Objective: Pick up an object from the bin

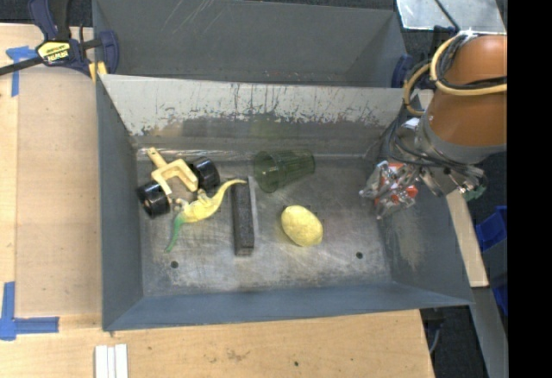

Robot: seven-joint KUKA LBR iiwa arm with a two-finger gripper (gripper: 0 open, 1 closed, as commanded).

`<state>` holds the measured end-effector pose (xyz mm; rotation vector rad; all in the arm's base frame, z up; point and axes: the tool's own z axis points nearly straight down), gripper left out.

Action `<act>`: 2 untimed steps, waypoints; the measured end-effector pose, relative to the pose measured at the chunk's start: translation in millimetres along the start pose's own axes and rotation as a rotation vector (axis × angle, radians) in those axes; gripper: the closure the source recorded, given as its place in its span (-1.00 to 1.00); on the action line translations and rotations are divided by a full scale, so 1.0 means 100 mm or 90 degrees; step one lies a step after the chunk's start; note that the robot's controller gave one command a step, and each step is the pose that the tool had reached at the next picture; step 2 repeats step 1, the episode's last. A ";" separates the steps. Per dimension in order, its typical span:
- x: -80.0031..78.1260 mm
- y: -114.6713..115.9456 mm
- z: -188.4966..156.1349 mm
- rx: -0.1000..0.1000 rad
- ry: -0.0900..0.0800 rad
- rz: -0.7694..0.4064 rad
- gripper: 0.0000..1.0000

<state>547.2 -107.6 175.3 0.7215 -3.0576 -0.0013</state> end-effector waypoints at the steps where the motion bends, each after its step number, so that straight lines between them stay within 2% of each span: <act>1: 0.06 0.23 -0.59 -0.001 0.001 -0.034 1.00; 2: 0.06 0.23 -0.59 -0.001 0.001 -0.034 1.00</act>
Offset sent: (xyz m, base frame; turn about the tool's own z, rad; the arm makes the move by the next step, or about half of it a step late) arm 0.0392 0.0171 0.1668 -0.0152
